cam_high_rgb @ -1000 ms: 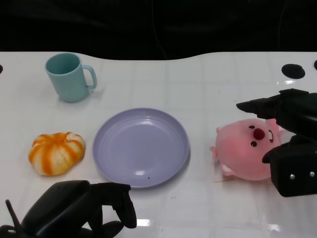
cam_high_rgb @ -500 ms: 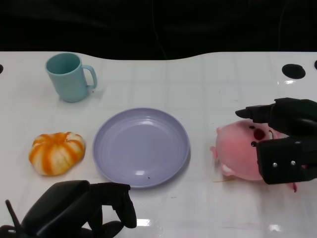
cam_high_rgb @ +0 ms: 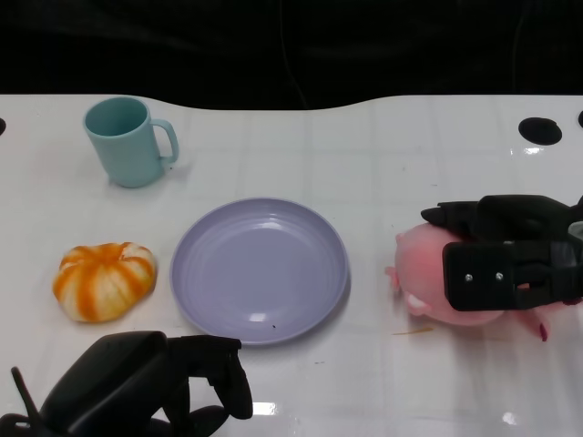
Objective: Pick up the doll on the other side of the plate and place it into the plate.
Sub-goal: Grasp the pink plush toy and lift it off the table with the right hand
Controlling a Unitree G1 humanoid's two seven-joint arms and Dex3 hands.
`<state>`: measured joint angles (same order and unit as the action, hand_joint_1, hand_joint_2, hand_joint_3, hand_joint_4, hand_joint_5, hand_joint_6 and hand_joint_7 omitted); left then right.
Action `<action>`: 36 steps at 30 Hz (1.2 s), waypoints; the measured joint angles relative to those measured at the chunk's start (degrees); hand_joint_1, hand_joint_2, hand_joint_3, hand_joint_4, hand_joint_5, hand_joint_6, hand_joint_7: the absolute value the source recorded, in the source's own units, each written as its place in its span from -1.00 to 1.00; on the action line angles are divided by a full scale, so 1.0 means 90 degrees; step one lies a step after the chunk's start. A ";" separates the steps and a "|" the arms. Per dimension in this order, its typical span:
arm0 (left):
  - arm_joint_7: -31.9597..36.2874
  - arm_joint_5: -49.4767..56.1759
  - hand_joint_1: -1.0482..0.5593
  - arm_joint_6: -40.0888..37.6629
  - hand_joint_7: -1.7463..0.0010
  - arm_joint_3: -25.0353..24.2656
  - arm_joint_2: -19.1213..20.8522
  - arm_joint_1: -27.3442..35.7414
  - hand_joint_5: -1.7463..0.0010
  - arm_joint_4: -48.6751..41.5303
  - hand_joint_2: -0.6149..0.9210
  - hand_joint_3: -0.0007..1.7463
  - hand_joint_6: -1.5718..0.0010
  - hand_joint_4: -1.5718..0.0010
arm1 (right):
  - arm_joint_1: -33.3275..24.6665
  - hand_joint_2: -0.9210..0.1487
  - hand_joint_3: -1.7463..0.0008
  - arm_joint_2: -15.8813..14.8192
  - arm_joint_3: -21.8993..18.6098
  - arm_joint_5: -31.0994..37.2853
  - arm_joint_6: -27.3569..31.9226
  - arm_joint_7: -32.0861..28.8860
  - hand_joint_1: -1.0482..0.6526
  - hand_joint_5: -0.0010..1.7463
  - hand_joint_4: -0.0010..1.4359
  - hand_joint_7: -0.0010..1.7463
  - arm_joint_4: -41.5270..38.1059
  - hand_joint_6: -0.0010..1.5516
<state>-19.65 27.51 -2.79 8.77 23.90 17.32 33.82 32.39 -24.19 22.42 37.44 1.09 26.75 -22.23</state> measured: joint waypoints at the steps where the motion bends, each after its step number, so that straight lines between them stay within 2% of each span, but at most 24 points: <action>1: 0.0000 0.0000 0.05 -0.0007 -0.22 0.0000 0.0000 0.0000 -0.65 0.0006 0.72 -0.17 0.03 0.10 | 0.0044 -1.00 0.89 0.0005 0.0037 -0.0001 -0.0011 -0.0025 -0.68 -0.66 -0.82 -0.97 -0.0081 -0.65; 5: 0.0000 -0.0007 0.06 -0.0008 -0.23 0.0000 0.0000 -0.0001 -0.66 0.0011 0.72 -0.18 0.03 0.10 | 0.0147 -1.00 0.89 0.0006 0.0130 0.0006 -0.0048 -0.0077 -0.64 -0.65 -0.67 -0.94 -0.0213 -0.53; 7: 0.0000 -0.0007 0.05 -0.0007 -0.23 0.0000 0.0000 -0.0002 -0.66 0.0013 0.72 -0.19 0.03 0.10 | 0.0151 -0.98 0.95 0.0034 0.0131 -0.0004 -0.0031 -0.0216 -0.46 -0.55 -0.23 -0.91 -0.0252 -0.24; 8: 0.0000 -0.0007 0.05 -0.0007 -0.23 0.0000 0.0000 -0.0003 -0.66 0.0014 0.72 -0.19 0.03 0.10 | 0.0151 -0.97 0.97 0.0077 0.0111 -0.0021 0.0001 -0.0310 -0.41 -0.52 -0.13 -0.90 -0.0282 -0.16; 9: 0.0000 -0.0007 0.05 -0.0011 -0.23 0.0000 0.0000 -0.0003 -0.66 0.0018 0.72 -0.19 0.03 0.10 | 0.0150 -0.95 0.98 0.0138 0.0069 -0.0077 0.0021 -0.0416 -0.30 -0.24 0.00 -0.88 -0.0320 -0.01; 10: 0.0000 -0.0007 0.05 -0.0025 -0.24 0.0000 0.0000 -0.0004 -0.65 0.0024 0.73 -0.19 0.03 0.10 | 0.0149 -0.94 0.99 0.0211 0.0014 -0.0158 0.0043 -0.0536 -0.21 0.06 0.02 -0.87 -0.0359 0.11; 11: 0.0000 -0.0006 0.05 -0.0047 -0.24 0.0001 0.0000 -0.0007 -0.65 0.0030 0.73 -0.19 0.03 0.10 | 0.0149 -0.94 0.99 0.0267 -0.0040 -0.0218 0.0051 -0.0631 -0.18 0.17 0.03 -0.87 -0.0392 0.16; 12: 0.0000 -0.0006 0.05 -0.0063 -0.24 0.0000 0.0000 -0.0007 -0.65 0.0035 0.73 -0.19 0.03 0.10 | 0.0148 -0.97 0.99 0.0299 -0.0074 -0.0277 0.0050 -0.0716 -0.12 0.20 -0.02 -0.84 -0.0422 0.25; 13: 0.0000 -0.0006 0.05 -0.0075 -0.24 0.0000 0.0001 -0.0007 -0.65 0.0035 0.73 -0.19 0.03 0.10 | 0.0145 -0.99 0.98 0.0334 -0.0099 -0.0284 0.0052 -0.0834 -0.06 0.26 0.01 -0.80 -0.0451 0.35; 15: 0.0000 -0.0005 0.05 -0.0080 -0.24 0.0001 0.0001 -0.0007 -0.65 0.0035 0.73 -0.20 0.03 0.10 | 0.0143 -1.00 0.98 0.0388 -0.0108 -0.0285 0.0047 -0.1035 -0.03 0.29 0.04 -0.77 -0.0487 0.41; 17: 0.0000 -0.0002 0.06 -0.0079 -0.24 0.0000 0.0002 -0.0007 -0.65 0.0035 0.73 -0.20 0.03 0.10 | 0.0141 -0.93 0.84 0.0440 -0.0130 -0.0326 0.0034 -0.1147 0.04 0.52 0.22 -0.63 -0.0525 0.52; 19: 0.0000 -0.0002 0.06 -0.0078 -0.23 0.0001 0.0002 -0.0007 -0.65 0.0036 0.73 -0.21 0.03 0.10 | 0.0141 -0.27 0.04 0.0469 -0.0154 -0.0415 -0.0054 -0.1206 0.07 0.61 0.31 -0.30 -0.0584 0.49; 20: 0.0000 -0.0002 0.05 -0.0078 -0.24 0.0001 0.0002 -0.0007 -0.66 0.0036 0.74 -0.20 0.03 0.10 | 0.0141 0.01 -0.34 0.0470 -0.0159 -0.0436 -0.0137 -0.1241 0.06 0.77 0.31 0.06 -0.0613 0.39; 21: 0.0000 -0.0002 0.05 -0.0078 -0.24 0.0001 0.0002 -0.0007 -0.66 0.0036 0.74 -0.20 0.03 0.10 | 0.0141 0.10 -0.48 0.0470 -0.0160 -0.0462 -0.0215 -0.1279 0.06 0.85 0.30 0.25 -0.0638 0.32; 22: 0.0000 -0.0002 0.05 -0.0078 -0.24 0.0001 0.0002 -0.0007 -0.66 0.0036 0.74 -0.20 0.03 0.10 | 0.0141 0.06 -0.46 0.0470 -0.0159 -0.0486 -0.0271 -0.1309 0.07 0.94 0.26 0.56 -0.0654 0.16; 25: 0.0000 -0.0003 0.05 -0.0078 -0.24 0.0002 0.0002 -0.0007 -0.66 0.0036 0.73 -0.20 0.03 0.10 | 0.0141 -0.07 -0.38 0.0470 -0.0145 -0.0469 -0.0351 -0.1400 0.04 0.99 0.24 0.86 -0.0664 -0.03; 29: 0.0000 -0.0003 0.06 -0.0081 -0.24 0.0005 0.0002 -0.0009 -0.66 0.0043 0.72 -0.19 0.02 0.09 | 0.0092 -0.08 -0.36 0.0470 -0.0141 -0.0396 -0.0466 -0.1651 0.04 1.00 0.25 0.94 -0.0661 -0.08; 36: 0.0000 -0.0004 0.05 -0.0087 -0.26 0.0007 0.0002 -0.0014 -0.68 0.0059 0.72 -0.17 0.03 0.11 | -0.0031 0.04 -0.48 0.0496 -0.0198 -0.0410 -0.0952 -0.2421 0.02 1.00 0.28 0.95 -0.0709 -0.05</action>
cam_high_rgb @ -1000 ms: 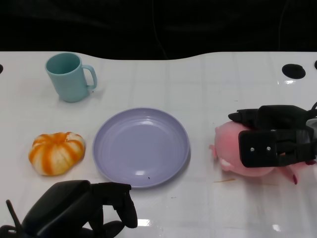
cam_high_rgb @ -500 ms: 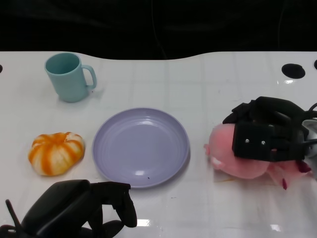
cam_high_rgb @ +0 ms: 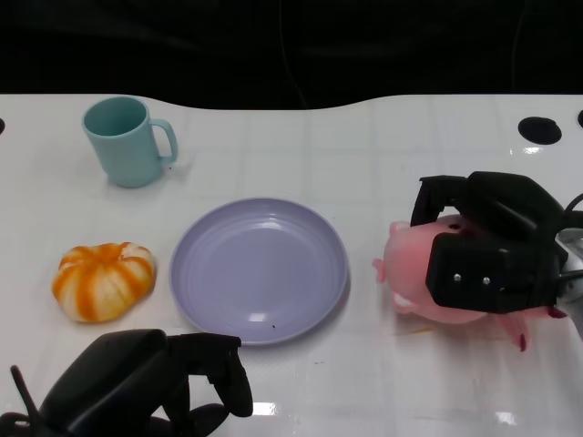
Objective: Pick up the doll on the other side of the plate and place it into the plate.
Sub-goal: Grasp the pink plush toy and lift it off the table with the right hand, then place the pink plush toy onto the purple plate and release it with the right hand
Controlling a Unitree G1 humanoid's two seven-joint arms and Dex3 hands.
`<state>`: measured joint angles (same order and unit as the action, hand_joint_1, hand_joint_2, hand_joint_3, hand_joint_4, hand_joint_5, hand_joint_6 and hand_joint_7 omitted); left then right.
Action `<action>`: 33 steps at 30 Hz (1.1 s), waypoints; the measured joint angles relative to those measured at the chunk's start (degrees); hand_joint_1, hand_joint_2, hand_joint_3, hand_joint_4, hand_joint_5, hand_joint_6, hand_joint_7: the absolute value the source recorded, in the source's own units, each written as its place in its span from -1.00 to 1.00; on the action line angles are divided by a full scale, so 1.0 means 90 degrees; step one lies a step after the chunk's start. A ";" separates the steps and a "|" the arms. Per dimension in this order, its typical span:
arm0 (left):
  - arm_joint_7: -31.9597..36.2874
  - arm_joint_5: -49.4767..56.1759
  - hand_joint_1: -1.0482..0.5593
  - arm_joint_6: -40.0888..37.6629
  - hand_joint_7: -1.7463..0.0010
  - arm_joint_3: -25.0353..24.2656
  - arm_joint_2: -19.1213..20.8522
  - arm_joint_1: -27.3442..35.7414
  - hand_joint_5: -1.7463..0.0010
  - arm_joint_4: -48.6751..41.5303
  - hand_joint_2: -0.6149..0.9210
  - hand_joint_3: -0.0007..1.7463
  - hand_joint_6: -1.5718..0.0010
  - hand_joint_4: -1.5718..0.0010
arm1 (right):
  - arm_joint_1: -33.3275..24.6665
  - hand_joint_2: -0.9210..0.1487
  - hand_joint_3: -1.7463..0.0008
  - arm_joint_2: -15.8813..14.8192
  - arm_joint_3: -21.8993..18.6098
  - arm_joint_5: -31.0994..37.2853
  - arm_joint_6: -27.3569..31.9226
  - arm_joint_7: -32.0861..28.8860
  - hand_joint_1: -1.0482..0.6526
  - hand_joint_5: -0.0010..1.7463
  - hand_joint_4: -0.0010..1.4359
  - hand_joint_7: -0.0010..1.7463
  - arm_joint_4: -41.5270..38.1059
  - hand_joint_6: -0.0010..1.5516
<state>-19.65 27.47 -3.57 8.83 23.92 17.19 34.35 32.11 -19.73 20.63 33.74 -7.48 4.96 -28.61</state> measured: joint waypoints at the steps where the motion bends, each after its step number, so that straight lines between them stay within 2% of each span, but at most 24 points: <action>1: 0.0000 0.0000 0.05 0.0000 -0.26 0.0000 0.0000 0.0000 -0.68 0.0000 0.72 -0.17 0.03 0.11 | -0.0016 0.05 -0.49 0.0006 -0.0009 -0.0013 -0.0041 -0.0059 0.02 1.00 0.28 0.96 -0.0012 -0.05; 4: 0.0000 0.0000 0.06 -0.0004 -0.26 0.0001 0.0000 -0.0001 -0.67 0.0004 0.71 -0.17 0.04 0.11 | -0.0104 0.17 -0.56 0.0035 -0.0157 -0.0131 -0.0442 -0.0472 0.09 1.00 0.31 0.99 -0.0106 -0.03; 7: 0.0000 0.0000 0.06 -0.0005 -0.26 0.0001 0.0000 -0.0002 -0.66 0.0004 0.71 -0.17 0.03 0.10 | -0.0126 0.16 -0.60 0.0067 -0.0284 -0.0232 -0.0677 -0.0764 0.09 1.00 0.30 1.00 -0.0103 -0.05; 12: 0.0001 0.0000 0.06 0.0010 -0.25 0.0006 0.0000 -0.0004 -0.65 0.0003 0.70 -0.14 0.03 0.09 | -0.0149 0.18 -0.65 0.0191 -0.0499 -0.0442 -0.0810 -0.0912 0.10 1.00 0.26 1.00 0.0044 -0.07; 20: 0.0002 0.0025 0.06 0.0023 -0.24 0.0057 -0.0001 -0.0005 -0.65 0.0001 0.68 -0.13 0.02 0.08 | -0.0147 0.23 -0.70 0.0519 -0.0571 -0.0722 -0.1172 -0.0931 0.08 1.00 0.30 1.00 0.0302 -0.06; 23: 0.0002 0.0059 0.07 0.0022 -0.24 0.0093 -0.0006 -0.0012 -0.64 0.0001 0.68 -0.12 0.02 0.07 | -0.0085 0.31 -0.78 0.0753 -0.0564 -0.0744 -0.1258 -0.0931 0.03 1.00 0.30 1.00 0.0363 -0.06; 33: 0.0002 0.0218 0.06 -0.0029 -0.25 0.0177 -0.0077 -0.0019 -0.64 0.0002 0.68 -0.13 0.01 0.07 | 0.0486 0.33 -0.80 0.1470 -0.0305 -0.0643 -0.0995 -0.0784 0.00 1.00 0.31 1.00 0.0588 -0.05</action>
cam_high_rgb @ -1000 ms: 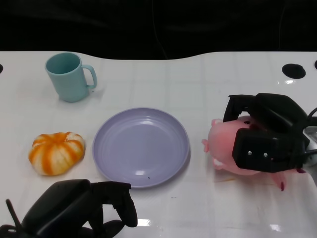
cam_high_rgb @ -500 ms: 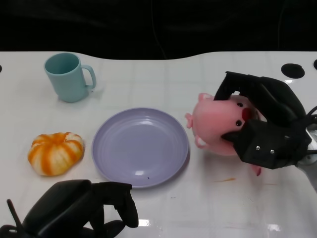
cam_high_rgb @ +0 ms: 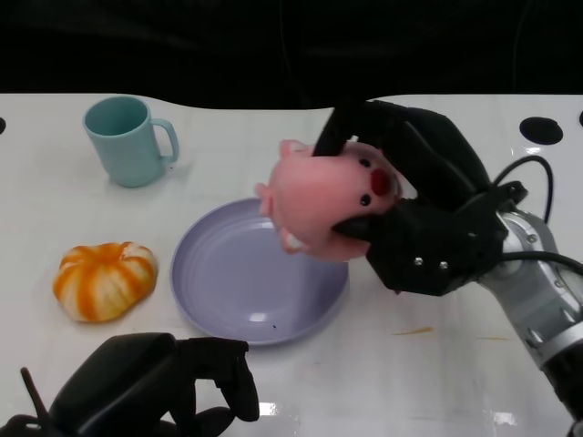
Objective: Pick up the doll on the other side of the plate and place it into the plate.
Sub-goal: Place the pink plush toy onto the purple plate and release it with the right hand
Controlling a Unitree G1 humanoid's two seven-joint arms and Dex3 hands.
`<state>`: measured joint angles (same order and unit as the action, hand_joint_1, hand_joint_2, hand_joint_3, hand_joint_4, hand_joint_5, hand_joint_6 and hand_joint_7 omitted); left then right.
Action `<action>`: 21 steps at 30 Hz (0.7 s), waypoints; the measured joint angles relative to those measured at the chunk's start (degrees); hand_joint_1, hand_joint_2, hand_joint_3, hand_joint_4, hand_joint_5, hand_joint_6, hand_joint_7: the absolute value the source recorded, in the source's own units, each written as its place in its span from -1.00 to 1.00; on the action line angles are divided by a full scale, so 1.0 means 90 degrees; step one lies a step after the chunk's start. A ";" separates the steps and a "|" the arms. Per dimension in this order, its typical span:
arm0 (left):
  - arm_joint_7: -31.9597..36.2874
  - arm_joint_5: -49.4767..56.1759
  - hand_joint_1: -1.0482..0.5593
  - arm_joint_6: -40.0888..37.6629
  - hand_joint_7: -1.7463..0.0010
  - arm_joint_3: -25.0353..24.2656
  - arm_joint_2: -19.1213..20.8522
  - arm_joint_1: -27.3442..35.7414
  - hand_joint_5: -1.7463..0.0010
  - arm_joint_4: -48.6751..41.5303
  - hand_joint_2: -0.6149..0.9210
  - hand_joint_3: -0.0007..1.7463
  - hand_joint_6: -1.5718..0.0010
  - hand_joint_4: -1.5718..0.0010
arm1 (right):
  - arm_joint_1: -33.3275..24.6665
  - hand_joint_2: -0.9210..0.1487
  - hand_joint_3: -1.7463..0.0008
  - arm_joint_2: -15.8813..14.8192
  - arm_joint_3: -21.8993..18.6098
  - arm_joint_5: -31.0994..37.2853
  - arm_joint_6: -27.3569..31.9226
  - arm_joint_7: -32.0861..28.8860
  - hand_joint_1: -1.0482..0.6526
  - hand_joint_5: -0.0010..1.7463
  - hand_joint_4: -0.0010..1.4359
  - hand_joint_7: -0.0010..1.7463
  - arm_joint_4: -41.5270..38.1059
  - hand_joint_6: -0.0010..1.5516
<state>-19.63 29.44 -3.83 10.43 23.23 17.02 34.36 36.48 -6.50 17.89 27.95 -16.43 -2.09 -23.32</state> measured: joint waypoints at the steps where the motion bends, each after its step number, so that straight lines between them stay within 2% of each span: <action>1: 0.0000 0.0004 0.06 0.0000 -0.25 0.0014 -0.0010 -0.0002 -0.64 0.0000 0.68 -0.13 0.01 0.07 | 0.0055 0.33 -0.80 0.0053 0.0064 0.0051 0.0048 0.0017 0.00 1.00 0.31 1.00 0.0001 -0.04; 7: 0.0001 0.0056 0.06 0.0001 -0.26 0.0073 -0.0068 -0.0003 -0.66 0.0001 0.67 -0.12 0.02 0.06 | 0.0474 0.35 -0.76 0.0379 0.0313 0.0182 0.0112 0.0107 -0.03 1.00 0.37 1.00 -0.0240 -0.03; 10: 0.0002 0.0084 0.07 0.0001 -0.26 0.0084 -0.0091 -0.0003 -0.67 0.0001 0.67 -0.12 0.02 0.07 | 0.0546 0.30 -0.70 0.0524 0.0434 0.0276 0.0148 0.0137 -0.03 1.00 0.35 1.00 -0.0306 -0.04; 18: 0.0002 0.0269 0.06 0.0001 -0.25 0.0157 -0.0174 -0.0008 -0.65 0.0001 0.67 -0.13 0.02 0.07 | 0.0677 0.35 -0.67 0.0865 0.0751 0.0482 0.0237 0.0153 -0.03 1.00 0.38 1.00 -0.0650 -0.02; 19: 0.0002 0.0272 0.06 0.0001 -0.25 0.0165 -0.0182 -0.0010 -0.65 0.0001 0.67 -0.13 0.02 0.07 | 0.0680 0.34 -0.64 0.0890 0.0762 0.0486 0.0247 0.0182 -0.03 1.00 0.38 0.87 -0.0669 0.00; 20: 0.0002 0.0272 0.06 0.0001 -0.25 0.0173 -0.0191 -0.0012 -0.64 0.0001 0.67 -0.13 0.01 0.07 | 0.0683 0.32 -0.61 0.0912 0.0776 0.0481 0.0265 0.0234 -0.03 1.00 0.37 0.61 -0.0677 0.08; 21: 0.0002 0.0272 0.06 0.0001 -0.25 0.0181 -0.0199 -0.0015 -0.64 0.0001 0.67 -0.13 0.01 0.06 | 0.0691 0.31 -0.59 0.0935 0.0796 0.0471 0.0311 0.0311 -0.02 1.00 0.36 0.46 -0.0683 0.12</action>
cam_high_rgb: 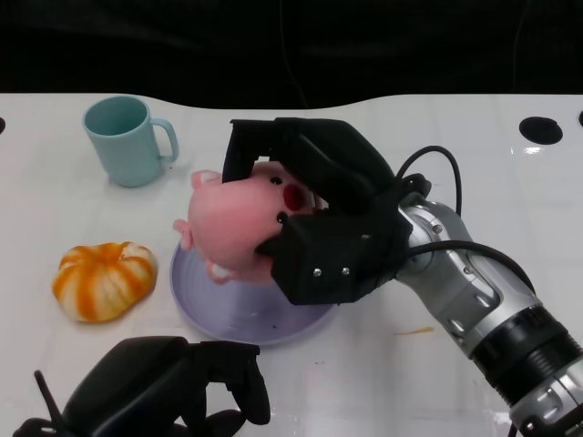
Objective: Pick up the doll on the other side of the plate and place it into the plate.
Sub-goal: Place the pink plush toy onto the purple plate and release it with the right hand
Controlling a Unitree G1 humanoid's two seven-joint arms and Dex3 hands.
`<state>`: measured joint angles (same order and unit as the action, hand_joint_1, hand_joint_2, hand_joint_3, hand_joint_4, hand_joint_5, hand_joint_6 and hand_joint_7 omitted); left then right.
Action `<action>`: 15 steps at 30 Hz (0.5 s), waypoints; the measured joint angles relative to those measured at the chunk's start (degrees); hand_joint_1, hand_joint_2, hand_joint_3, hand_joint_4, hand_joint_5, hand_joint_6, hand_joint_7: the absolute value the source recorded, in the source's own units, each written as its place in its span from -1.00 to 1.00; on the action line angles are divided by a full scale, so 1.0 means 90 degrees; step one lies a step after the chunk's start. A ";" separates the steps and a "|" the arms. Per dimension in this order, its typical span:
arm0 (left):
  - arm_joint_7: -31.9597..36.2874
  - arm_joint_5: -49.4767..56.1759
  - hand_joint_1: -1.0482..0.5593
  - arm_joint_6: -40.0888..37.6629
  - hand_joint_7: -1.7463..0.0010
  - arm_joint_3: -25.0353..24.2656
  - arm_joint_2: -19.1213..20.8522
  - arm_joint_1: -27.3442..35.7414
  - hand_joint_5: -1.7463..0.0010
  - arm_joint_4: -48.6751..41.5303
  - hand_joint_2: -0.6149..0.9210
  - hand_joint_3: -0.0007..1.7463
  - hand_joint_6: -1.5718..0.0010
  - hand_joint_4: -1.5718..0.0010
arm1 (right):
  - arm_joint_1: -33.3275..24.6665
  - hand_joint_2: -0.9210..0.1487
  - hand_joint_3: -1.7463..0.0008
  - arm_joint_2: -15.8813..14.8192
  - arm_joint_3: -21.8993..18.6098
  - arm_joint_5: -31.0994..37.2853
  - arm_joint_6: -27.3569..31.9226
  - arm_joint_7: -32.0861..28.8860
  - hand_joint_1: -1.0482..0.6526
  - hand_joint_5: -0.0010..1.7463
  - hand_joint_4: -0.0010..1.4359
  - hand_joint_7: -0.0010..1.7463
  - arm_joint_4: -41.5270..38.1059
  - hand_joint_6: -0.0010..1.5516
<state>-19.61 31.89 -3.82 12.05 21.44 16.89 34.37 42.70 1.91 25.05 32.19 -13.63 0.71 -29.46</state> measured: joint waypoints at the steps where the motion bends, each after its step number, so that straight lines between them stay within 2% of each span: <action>1: 0.0000 0.0000 0.06 0.0000 -0.25 0.0005 -0.0009 -0.0004 -0.63 0.0000 0.67 -0.13 0.01 0.06 | 0.0005 0.11 -0.32 0.0022 0.0015 -0.0016 0.0045 0.0082 -0.03 0.95 0.20 0.09 -0.0005 0.08; 2: 0.0000 0.0001 0.06 0.0000 -0.25 0.0007 -0.0016 -0.0008 -0.63 0.0000 0.67 -0.13 0.01 0.06 | 0.0021 -0.10 -0.06 0.0035 0.0027 -0.0066 0.0105 0.0248 -0.04 0.83 0.11 -0.20 -0.0006 0.09; 3: 0.0000 0.0004 0.06 -0.0001 -0.25 0.0011 -0.0023 -0.0016 -0.63 0.0000 0.67 -0.13 0.01 0.06 | 0.0037 -0.27 0.15 0.0038 0.0038 -0.0089 0.0170 0.0411 -0.06 0.60 0.00 -0.45 -0.0005 0.06; 4: 0.0000 0.0007 0.07 -0.0005 -0.25 0.0016 -0.0030 -0.0020 -0.63 0.0001 0.66 -0.13 0.01 0.06 | 0.0054 -0.46 0.37 0.0032 0.0052 -0.0091 0.0231 0.0581 -0.13 0.19 -0.22 -0.70 -0.0004 -0.06; 5: 0.0000 0.0012 0.07 -0.0016 -0.25 0.0020 -0.0036 -0.0021 -0.63 0.0003 0.66 -0.13 0.01 0.06 | 0.0073 -0.57 0.49 0.0017 0.0069 -0.0091 0.0280 0.0739 -0.15 -0.01 -0.25 -0.81 -0.0005 -0.10; 6: -0.0001 0.0013 0.06 -0.0034 -0.25 0.0023 -0.0043 -0.0022 -0.63 0.0004 0.66 -0.13 0.01 0.06 | 0.0098 -0.82 0.70 -0.0037 0.0104 -0.0075 0.0349 0.0928 -0.30 -0.28 -0.49 -0.92 0.0019 -0.31; 8: -0.0001 0.0014 0.06 -0.0060 -0.26 0.0026 -0.0053 -0.0027 -0.63 0.0005 0.66 -0.13 0.01 0.06 | 0.0142 -0.95 0.84 -0.0119 0.0197 -0.0019 0.0499 0.1277 -0.43 -0.45 -0.66 -0.98 0.0128 -0.50; 11: -0.0001 0.0018 0.06 -0.0092 -0.26 0.0028 -0.0059 -0.0027 -0.64 0.0006 0.67 -0.13 0.01 0.06 | 0.0193 -0.99 0.89 -0.0243 0.0294 0.0041 0.0642 0.1641 -0.57 -0.51 -0.90 -1.00 0.0330 -0.69; 15: 0.0000 0.0009 0.06 -0.0089 -0.26 0.0027 -0.0066 -0.0027 -0.64 0.0005 0.68 -0.13 0.01 0.06 | 0.0205 -1.00 0.89 -0.0370 0.0346 0.0070 0.0701 0.1894 -0.69 -0.60 -0.99 -1.00 0.0566 -0.79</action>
<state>-19.61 31.97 -4.62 12.30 20.85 16.64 34.42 44.54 -1.42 28.17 32.82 -7.32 17.76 -24.36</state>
